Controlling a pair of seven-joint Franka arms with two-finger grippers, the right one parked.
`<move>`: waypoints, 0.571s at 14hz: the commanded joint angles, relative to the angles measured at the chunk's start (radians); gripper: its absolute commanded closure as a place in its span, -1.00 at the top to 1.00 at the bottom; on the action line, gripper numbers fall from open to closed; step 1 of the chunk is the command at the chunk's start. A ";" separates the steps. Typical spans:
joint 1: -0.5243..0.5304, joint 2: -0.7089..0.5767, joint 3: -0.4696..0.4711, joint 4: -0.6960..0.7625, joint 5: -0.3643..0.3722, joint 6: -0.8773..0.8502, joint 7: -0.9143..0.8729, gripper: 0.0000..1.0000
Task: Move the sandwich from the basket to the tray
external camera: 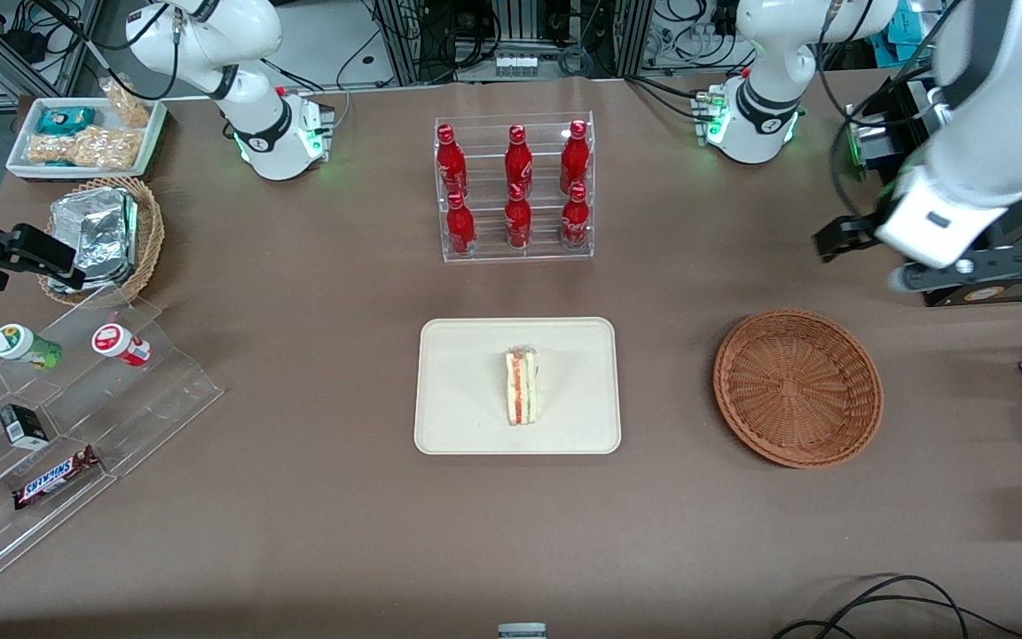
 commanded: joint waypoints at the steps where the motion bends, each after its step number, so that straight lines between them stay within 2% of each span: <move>1: -0.013 -0.044 0.077 -0.013 -0.012 0.004 0.166 1.00; 8: -0.055 -0.036 0.166 0.010 -0.020 0.085 0.174 1.00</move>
